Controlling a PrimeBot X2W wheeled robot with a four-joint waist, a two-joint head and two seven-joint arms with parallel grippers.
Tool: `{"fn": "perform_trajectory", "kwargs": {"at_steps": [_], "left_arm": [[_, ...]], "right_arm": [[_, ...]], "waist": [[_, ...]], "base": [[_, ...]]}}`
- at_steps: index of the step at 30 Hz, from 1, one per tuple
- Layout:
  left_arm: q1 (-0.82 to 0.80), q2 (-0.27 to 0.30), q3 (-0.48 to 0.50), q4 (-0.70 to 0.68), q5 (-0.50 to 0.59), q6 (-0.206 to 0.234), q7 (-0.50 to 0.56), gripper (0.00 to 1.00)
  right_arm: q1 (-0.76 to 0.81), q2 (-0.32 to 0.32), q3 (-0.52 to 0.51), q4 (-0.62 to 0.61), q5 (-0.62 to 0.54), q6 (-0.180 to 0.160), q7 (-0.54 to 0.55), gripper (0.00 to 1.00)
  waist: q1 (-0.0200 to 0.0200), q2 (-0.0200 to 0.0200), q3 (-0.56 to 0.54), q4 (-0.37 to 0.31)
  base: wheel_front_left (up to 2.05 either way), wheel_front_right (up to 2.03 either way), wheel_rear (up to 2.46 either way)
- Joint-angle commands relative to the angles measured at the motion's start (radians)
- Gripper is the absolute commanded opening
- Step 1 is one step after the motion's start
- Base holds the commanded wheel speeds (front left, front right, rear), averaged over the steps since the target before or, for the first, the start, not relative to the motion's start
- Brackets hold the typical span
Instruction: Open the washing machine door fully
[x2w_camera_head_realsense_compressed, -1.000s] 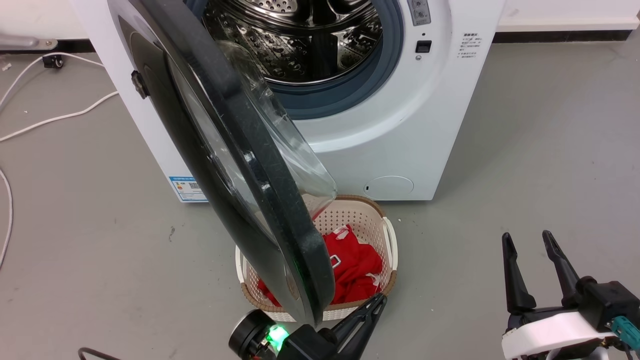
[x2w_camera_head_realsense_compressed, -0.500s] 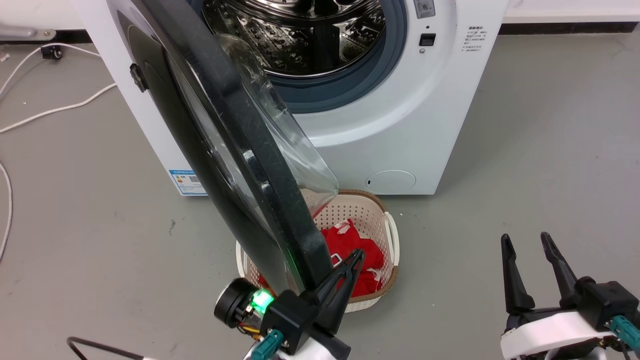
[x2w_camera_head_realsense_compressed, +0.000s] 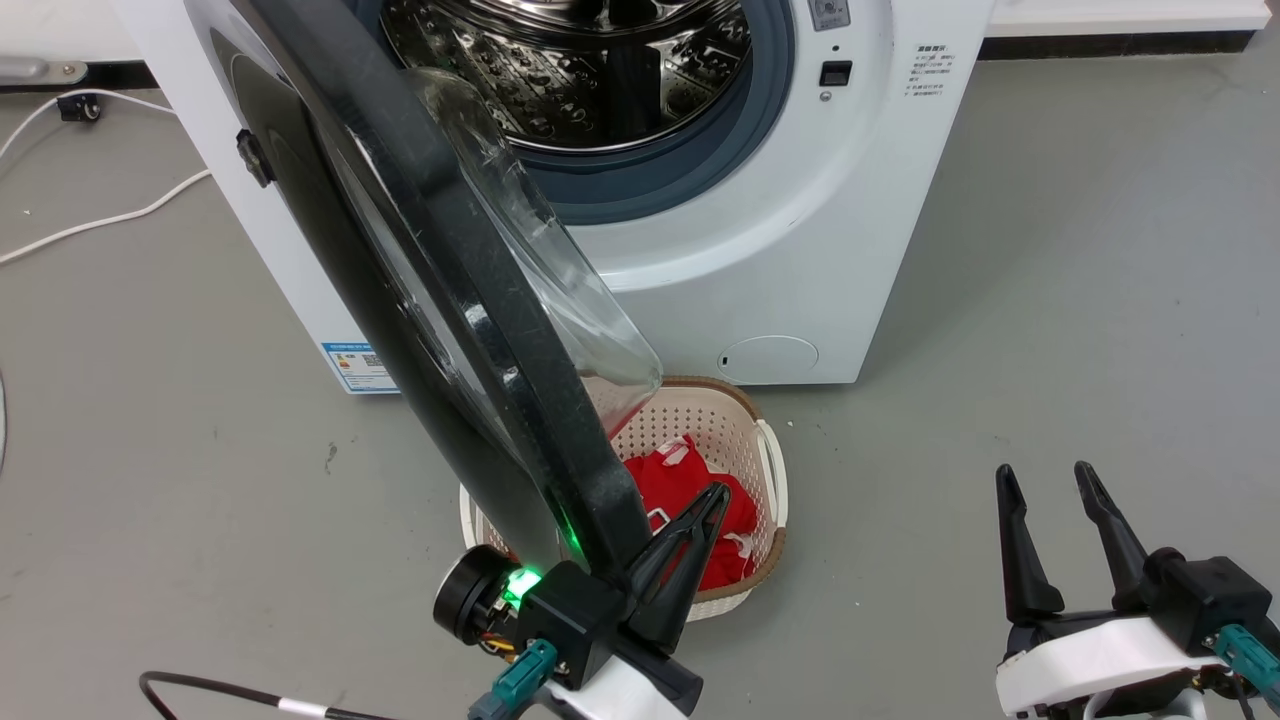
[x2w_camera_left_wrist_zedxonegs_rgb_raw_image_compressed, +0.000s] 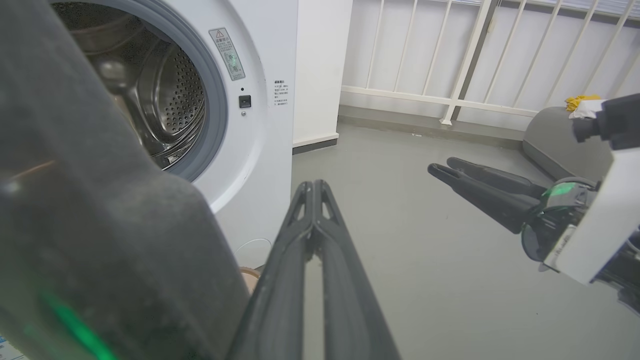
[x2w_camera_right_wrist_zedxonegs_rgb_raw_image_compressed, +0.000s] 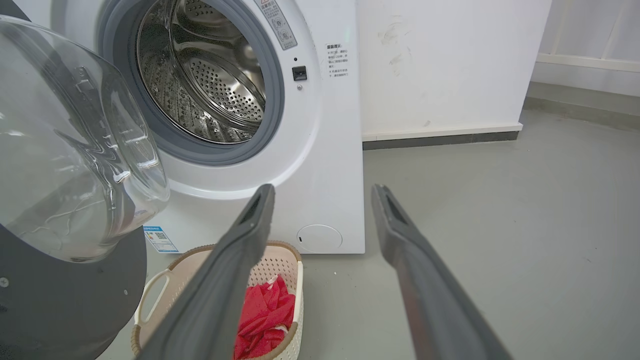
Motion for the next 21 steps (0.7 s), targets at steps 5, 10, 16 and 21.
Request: {"fn": "perform_trajectory", "kwargs": {"at_steps": [5,10,16,21], "left_arm": [[0.024,0.043,0.057,0.004,0.000,0.048,-0.003,0.00],[0.052,0.056,0.065,-0.019,-0.002,0.067,0.003,0.00],[0.095,0.058,0.060,-0.070,-0.005,0.086,0.010,0.00],[0.132,0.052,0.036,-0.115,-0.008,0.094,0.015,0.00]], "right_arm": [[-0.005,0.002,0.002,0.006,0.010,-0.001,0.000,1.00],[0.001,0.002,-0.003,0.006,0.010,-0.001,0.002,1.00],[0.017,0.002,-0.014,-0.002,0.001,-0.001,0.012,1.00],[0.021,0.002,-0.011,-0.016,-0.010,-0.001,0.025,1.00]], "waist": [[0.0000,0.0000,-0.005,0.010],[0.0000,0.0000,-0.011,0.031],[0.0000,0.0000,-0.029,0.094],[0.0000,0.0000,-0.042,0.163]], "base": [[0.00,0.00,0.00],[0.00,0.00,0.00],[0.00,0.00,0.00],[0.00,0.00,0.00]]}}
